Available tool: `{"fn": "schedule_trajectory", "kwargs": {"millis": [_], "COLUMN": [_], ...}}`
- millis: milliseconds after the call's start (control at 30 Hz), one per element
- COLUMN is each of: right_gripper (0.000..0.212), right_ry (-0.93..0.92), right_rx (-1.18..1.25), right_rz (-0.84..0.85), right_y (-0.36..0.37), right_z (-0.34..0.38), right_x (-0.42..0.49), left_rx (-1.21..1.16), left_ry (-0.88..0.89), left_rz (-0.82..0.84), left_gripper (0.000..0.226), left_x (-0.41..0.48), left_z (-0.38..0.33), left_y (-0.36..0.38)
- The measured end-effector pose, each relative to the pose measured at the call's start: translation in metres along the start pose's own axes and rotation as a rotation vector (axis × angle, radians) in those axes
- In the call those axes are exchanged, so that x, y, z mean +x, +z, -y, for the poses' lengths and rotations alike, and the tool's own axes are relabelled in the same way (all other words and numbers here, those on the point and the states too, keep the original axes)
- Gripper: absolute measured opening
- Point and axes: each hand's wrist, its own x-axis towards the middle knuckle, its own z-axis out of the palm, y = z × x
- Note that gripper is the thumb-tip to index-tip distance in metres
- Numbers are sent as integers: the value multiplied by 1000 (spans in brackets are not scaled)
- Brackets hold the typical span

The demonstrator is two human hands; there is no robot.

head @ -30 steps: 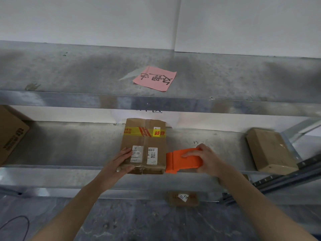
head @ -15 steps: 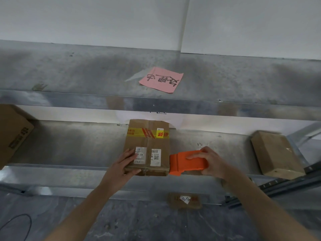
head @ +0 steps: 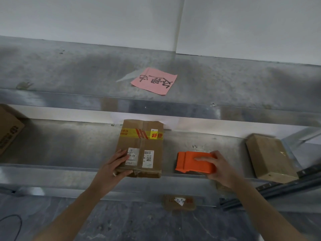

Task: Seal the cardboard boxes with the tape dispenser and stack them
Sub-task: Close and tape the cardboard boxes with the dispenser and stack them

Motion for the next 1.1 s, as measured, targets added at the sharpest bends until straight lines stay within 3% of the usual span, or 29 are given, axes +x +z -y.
{"fn": "schedule_trajectory", "kwargs": {"millis": [300, 433, 467, 533, 600, 833, 967, 1033, 1100], "right_gripper": [70, 73, 77, 78, 70, 77, 86, 90, 91], "right_ry": [11, 67, 57, -45, -136, 117, 250, 285, 285], "right_rx": [-7, -193, -263, -348, -241, 367, 1142, 1170, 969], "right_rz": [-19, 62, 24, -217, -423, -208, -153, -152, -114], "right_y": [18, 21, 22, 29, 49, 140, 145, 144, 135], "right_z": [9, 13, 18, 35, 62, 156, 174, 169, 160], "right_x": [19, 20, 19, 11, -1, -9, -3, -1, -2], "left_rx": [83, 64, 66, 88, 118, 163, 98, 68, 1], "left_ry": [-48, -70, -72, -63, -49, -4, 3, 34, 45], "left_rz": [-69, -76, -78, -75, -62, -56, -25, 23, 102], "left_gripper": [47, 47, 47, 47, 47, 50, 53, 60, 75], "left_x": [4, 6, 6, 6, 7, 3, 1, 1, 2], "left_z": [-8, -9, -9, -8, -6, -9, -7, -3, 2], "left_y": [3, 3, 3, 2, 0, 3, 3, 0, -8]}}
